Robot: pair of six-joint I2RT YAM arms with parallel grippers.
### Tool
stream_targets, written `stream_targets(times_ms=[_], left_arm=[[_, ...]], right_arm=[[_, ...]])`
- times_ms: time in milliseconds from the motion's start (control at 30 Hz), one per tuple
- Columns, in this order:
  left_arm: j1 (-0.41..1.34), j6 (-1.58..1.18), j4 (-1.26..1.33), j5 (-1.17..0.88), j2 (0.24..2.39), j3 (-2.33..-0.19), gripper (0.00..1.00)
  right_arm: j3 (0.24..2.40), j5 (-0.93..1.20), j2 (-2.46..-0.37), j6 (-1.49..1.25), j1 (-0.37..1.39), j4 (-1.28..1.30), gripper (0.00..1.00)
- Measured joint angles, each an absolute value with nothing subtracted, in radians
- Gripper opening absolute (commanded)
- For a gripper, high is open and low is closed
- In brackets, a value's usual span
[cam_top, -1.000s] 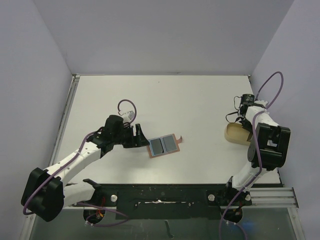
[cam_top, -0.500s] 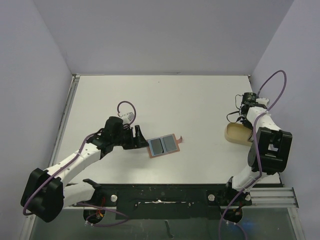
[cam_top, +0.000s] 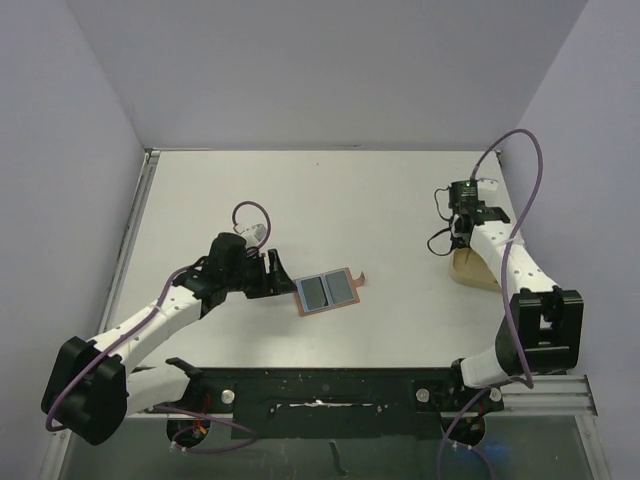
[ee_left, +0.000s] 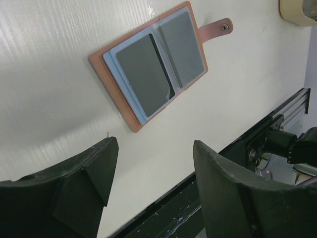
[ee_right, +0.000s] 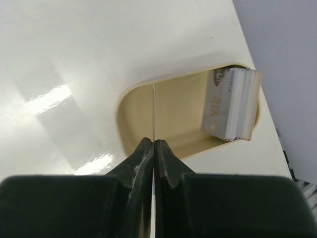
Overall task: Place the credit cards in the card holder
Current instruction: Pick up the credit card from the storage box, then insert the credit card into the card holder.
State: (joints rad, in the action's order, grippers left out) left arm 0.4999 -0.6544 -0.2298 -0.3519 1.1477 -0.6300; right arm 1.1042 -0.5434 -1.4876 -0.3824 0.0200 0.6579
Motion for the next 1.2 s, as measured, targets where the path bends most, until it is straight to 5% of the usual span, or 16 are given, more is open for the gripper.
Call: stream_targets(times_ms=[567,1200], left_arm=[[0.492,-0.951,-0.006,-0.416,1.056,-0.633,0.51],[0.476,-1.276,0.631,-0.594,1.166,-0.508,0.5]], right_arm=[[1.013,-0.217,-1.086,-0.564,0.447,0.588,0.0],[0.669,0.439,-0.987,-0.96,0.501,-0.131,0.0]])
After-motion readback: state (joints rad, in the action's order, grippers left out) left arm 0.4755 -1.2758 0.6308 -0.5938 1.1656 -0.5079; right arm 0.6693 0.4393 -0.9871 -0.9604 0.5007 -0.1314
